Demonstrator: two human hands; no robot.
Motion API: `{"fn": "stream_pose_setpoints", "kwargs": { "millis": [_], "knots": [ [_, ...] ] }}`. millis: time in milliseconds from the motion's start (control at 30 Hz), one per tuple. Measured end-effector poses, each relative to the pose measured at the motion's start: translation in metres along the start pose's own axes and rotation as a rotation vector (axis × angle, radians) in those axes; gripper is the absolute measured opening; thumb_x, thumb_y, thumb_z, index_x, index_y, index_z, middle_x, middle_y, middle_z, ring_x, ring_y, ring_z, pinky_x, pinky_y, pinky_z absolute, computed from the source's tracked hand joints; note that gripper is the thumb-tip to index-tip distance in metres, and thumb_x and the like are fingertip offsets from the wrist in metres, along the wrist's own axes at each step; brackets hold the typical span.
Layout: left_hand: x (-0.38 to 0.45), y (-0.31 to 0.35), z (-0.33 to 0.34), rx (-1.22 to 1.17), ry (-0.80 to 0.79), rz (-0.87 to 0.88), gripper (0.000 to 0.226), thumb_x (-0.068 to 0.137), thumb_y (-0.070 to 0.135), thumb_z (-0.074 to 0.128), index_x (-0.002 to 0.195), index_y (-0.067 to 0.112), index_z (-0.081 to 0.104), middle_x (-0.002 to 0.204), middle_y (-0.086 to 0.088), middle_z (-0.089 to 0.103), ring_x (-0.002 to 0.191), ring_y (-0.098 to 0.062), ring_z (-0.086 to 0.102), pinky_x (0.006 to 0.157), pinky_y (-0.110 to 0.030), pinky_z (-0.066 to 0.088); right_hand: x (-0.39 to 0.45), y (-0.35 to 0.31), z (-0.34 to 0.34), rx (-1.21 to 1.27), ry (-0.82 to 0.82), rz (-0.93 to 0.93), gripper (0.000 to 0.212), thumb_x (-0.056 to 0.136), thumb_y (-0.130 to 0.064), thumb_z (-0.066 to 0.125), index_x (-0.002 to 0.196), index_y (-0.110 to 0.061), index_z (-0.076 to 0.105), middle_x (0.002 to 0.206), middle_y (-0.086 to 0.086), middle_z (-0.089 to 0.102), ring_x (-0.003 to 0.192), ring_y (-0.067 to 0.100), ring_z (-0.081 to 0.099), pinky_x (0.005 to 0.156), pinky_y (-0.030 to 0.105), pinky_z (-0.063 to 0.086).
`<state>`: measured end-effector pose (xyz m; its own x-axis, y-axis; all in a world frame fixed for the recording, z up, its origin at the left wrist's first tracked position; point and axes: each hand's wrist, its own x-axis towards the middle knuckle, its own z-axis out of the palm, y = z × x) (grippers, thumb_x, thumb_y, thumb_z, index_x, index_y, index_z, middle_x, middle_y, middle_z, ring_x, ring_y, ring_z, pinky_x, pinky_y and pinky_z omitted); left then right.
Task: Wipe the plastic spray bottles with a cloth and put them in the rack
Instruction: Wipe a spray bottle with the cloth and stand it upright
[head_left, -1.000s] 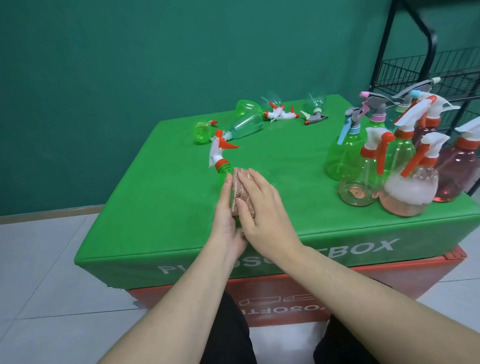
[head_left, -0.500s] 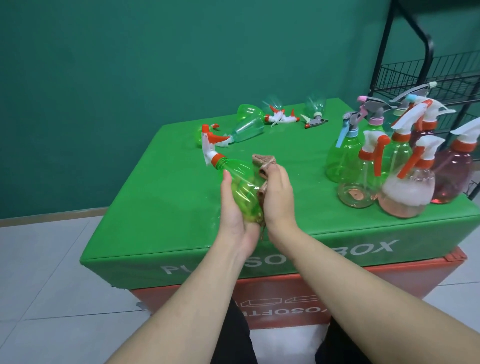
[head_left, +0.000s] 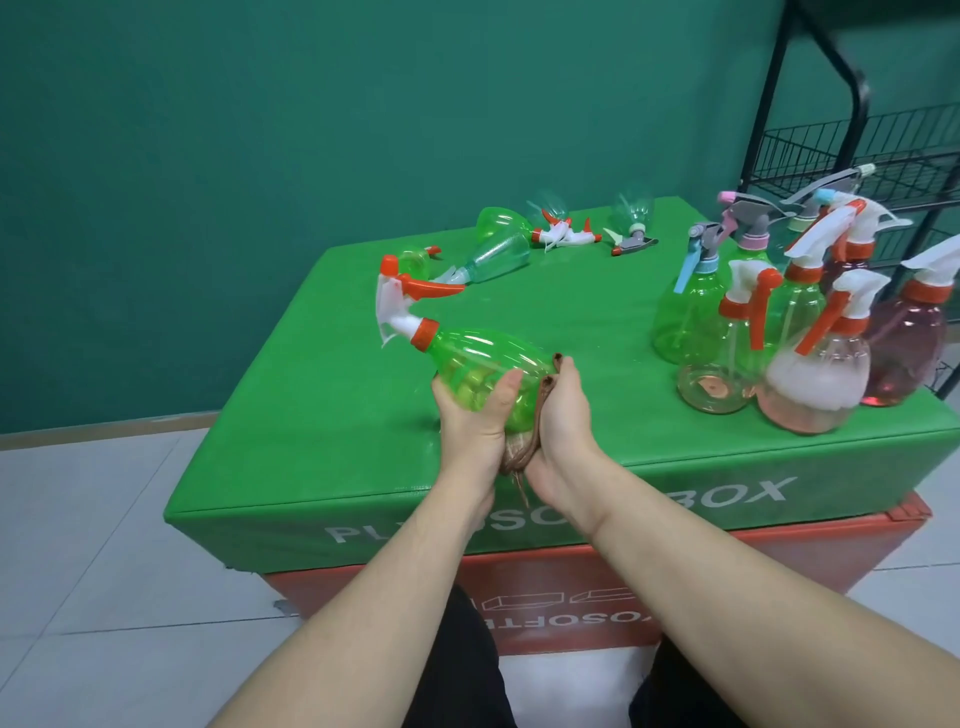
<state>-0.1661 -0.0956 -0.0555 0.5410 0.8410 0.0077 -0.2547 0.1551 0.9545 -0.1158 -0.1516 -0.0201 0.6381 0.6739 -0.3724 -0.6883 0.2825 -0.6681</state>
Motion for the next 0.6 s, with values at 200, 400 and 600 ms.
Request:
{"fn": "stream_pose_setpoints", "kwargs": {
  "millis": [200, 400, 600],
  "knots": [
    [0.006, 0.001, -0.004, 0.169, 0.037, 0.121, 0.074, 0.077, 0.004, 0.086, 0.134, 0.018, 0.041, 0.113, 0.002, 0.068, 0.092, 0.0, 0.07, 0.079, -0.015, 0.053, 0.001, 0.002, -0.005, -0.032, 0.052, 0.051, 0.055, 0.111, -0.043, 0.026, 0.105, -0.01, 0.07, 0.086, 0.01, 0.078, 0.072, 0.022, 0.076, 0.069, 0.033, 0.06],
    [0.016, 0.008, -0.011, 0.322, 0.03, 0.171, 0.081, 0.071, 0.017, 0.092, 0.135, 0.023, 0.041, 0.119, 0.003, 0.068, 0.105, -0.007, 0.068, 0.096, -0.025, 0.052, 0.0, 0.008, -0.006, -0.069, 0.054, 0.059, 0.054, 0.11, -0.046, 0.031, 0.109, -0.008, 0.069, 0.094, 0.011, 0.078, 0.086, 0.024, 0.075, 0.086, 0.042, 0.059],
    [0.006, -0.002, -0.011, 0.288, 0.0, 0.159, 0.074, 0.074, 0.008, 0.089, 0.131, 0.023, 0.044, 0.112, 0.005, 0.071, 0.099, -0.005, 0.071, 0.094, -0.028, 0.055, 0.004, -0.001, -0.004, -0.043, 0.027, 0.068, 0.054, 0.108, -0.042, 0.032, 0.121, -0.007, 0.07, 0.105, 0.015, 0.077, 0.095, 0.029, 0.075, 0.083, 0.04, 0.061]
  ]
}}
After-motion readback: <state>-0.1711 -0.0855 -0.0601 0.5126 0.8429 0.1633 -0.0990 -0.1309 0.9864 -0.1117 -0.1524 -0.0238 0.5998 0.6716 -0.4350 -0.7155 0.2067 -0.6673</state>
